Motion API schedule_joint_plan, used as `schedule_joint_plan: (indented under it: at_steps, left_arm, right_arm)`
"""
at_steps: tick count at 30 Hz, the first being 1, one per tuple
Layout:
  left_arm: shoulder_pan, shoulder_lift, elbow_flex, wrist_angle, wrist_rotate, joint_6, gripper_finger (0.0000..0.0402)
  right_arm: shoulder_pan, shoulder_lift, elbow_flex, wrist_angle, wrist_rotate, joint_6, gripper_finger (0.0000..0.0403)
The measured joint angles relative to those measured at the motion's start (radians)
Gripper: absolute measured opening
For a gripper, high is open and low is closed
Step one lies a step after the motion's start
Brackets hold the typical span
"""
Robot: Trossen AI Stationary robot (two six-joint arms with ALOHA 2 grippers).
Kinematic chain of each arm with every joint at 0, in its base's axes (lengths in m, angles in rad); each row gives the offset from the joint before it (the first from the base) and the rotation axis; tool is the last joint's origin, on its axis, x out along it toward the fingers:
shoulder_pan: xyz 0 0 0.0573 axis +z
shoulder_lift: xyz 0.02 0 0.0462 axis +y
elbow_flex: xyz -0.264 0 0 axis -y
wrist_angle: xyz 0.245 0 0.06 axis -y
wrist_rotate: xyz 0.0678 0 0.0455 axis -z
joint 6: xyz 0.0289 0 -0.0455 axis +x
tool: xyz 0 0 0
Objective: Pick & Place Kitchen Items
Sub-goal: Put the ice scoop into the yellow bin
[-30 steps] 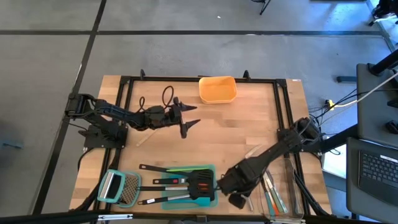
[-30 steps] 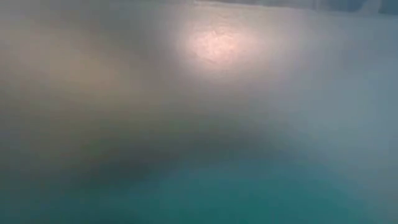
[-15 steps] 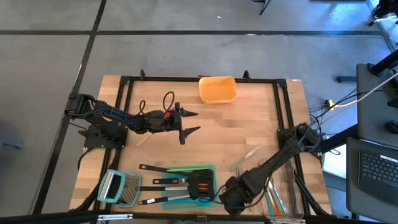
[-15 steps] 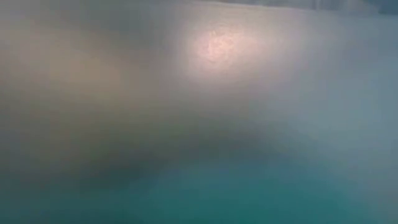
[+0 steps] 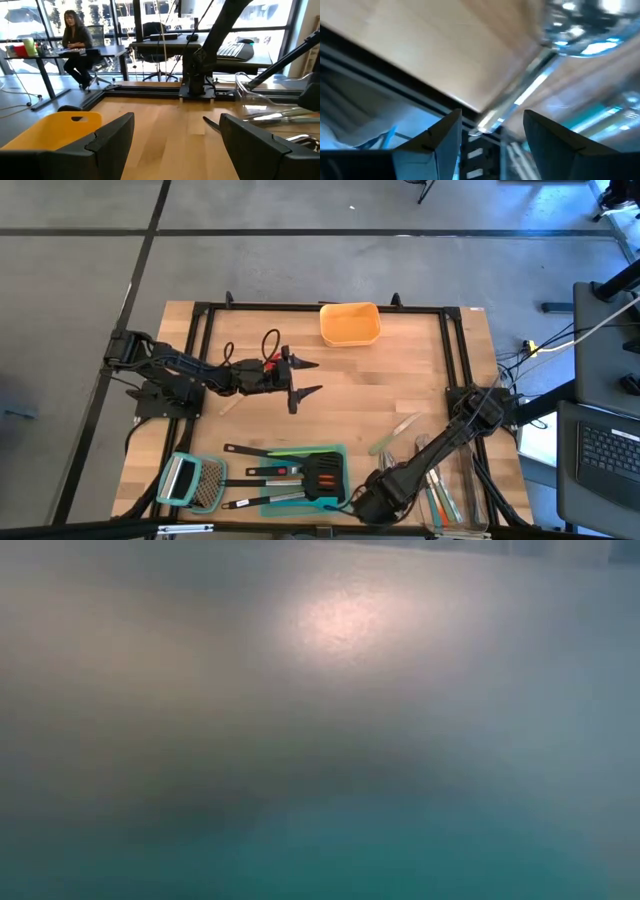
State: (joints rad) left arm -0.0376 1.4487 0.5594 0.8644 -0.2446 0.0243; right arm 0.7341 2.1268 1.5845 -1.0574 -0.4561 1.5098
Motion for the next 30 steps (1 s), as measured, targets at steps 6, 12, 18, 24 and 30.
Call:
schedule_joint_plan:
  at_steps: [6, 12, 18, 24, 30]
  left_arm:
    - [0.0, 0.0, 0.0, 0.001, -0.007, 0.008, 0.029]
    - [0.0, 0.0, 0.0, 0.001, -0.007, 0.008, 0.029]
    - [0.0, 0.0, 0.0, 0.001, -0.007, 0.007, 0.029]
    - [0.0, 0.0, 0.0, 0.001, -0.008, 0.008, 0.029]
    - [0.0, 0.0, 0.0, 0.001, -0.008, 0.007, 0.029]
  right_arm:
    - [-0.001, 0.0, -0.001, -0.095, 0.005, -0.018, 0.0215]
    - [0.0, 0.0, -0.027, -0.036, 0.008, -0.014, 0.0215]
    - [0.002, 0.0, -0.07, 0.033, 0.002, 0.002, 0.0215]
    - [0.001, -0.004, -0.105, 0.048, -0.004, 0.033, 0.0215]
    - [0.007, -0.006, -0.129, 0.064, -0.003, 0.084, 0.0204]
